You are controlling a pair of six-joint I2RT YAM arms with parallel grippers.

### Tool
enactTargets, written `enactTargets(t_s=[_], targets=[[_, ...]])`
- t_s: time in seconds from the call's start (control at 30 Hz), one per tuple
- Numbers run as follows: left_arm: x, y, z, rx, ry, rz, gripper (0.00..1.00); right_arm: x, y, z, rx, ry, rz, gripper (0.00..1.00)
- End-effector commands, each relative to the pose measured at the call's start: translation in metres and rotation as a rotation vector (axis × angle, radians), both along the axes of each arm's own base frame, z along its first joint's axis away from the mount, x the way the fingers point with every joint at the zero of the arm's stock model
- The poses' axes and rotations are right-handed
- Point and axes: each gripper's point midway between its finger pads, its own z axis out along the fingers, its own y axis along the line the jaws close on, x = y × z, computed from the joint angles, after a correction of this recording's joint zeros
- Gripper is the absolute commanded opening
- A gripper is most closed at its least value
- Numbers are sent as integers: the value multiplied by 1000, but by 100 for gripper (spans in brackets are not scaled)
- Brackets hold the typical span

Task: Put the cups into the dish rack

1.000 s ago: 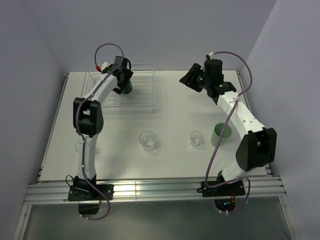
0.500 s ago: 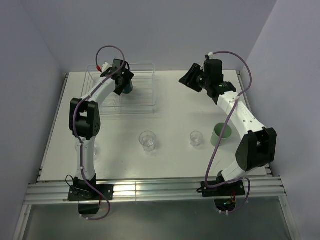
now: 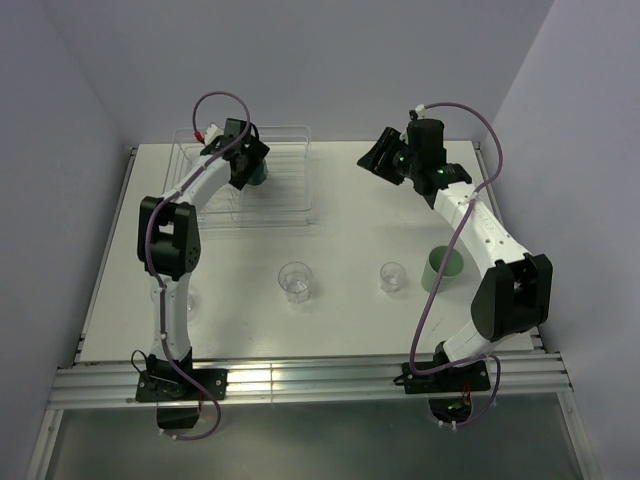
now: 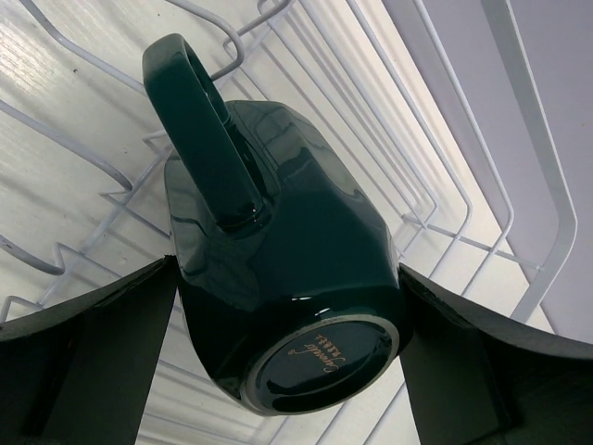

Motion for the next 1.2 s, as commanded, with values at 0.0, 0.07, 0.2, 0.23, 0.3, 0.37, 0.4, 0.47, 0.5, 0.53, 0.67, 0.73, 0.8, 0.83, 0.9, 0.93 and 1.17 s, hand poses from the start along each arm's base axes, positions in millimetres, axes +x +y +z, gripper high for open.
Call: enactTargets(t_s=[0.0, 0.07, 0.2, 0.23, 0.3, 0.37, 0.4, 0.47, 0.5, 0.53, 0.67, 0.73, 0.8, 0.83, 0.9, 0.93, 1.17], targets=[[14, -2, 61, -94, -150, 35, 99, 6, 1, 1, -9, -25, 13, 57], [15, -2, 61, -106, -152, 46, 99, 6, 1, 0, -12, -23, 14, 57], [15, -5, 63, -133, -161, 37, 99, 6, 0, 1, -13, -24, 14, 57], [17, -6, 65, -143, -174, 33, 99, 7, 0, 1, -13, -24, 14, 57], [17, -8, 66, -156, -185, 20, 99, 7, 1, 1, -13, -26, 17, 57], [20, -14, 70, -171, -203, -11, 99, 7, 1, 0, -13, -24, 19, 58], [20, -14, 70, -171, -204, -20, 99, 7, 1, -1, -15, -21, 19, 59], [20, -17, 70, -177, -206, -42, 99, 7, 1, -2, -18, -19, 22, 59], [21, -17, 71, -181, -210, -44, 99, 7, 1, -1, -16, -19, 21, 60], [21, -16, 72, -187, -213, -47, 99, 7, 2, -2, -19, -19, 24, 61], [20, -14, 73, -188, -200, -29, 99, 7, 2, -3, -19, -16, 24, 62], [18, -13, 70, -187, -181, -23, 99, 7, 3, -4, -17, -15, 26, 62], [17, -12, 74, -191, -177, -17, 99, 7, 4, -5, -16, -12, 29, 62], [17, -12, 75, -195, -174, -13, 99, 7, 5, -6, -14, -11, 31, 62], [17, -10, 82, -193, -181, -5, 99, 7, 6, -7, -17, -8, 35, 62], [15, -8, 81, -190, -167, 7, 99, 7, 7, -5, -18, -11, 38, 62], [12, 1, 87, -189, -152, 36, 99, 10, 33, -17, -129, 22, 78, 62]])
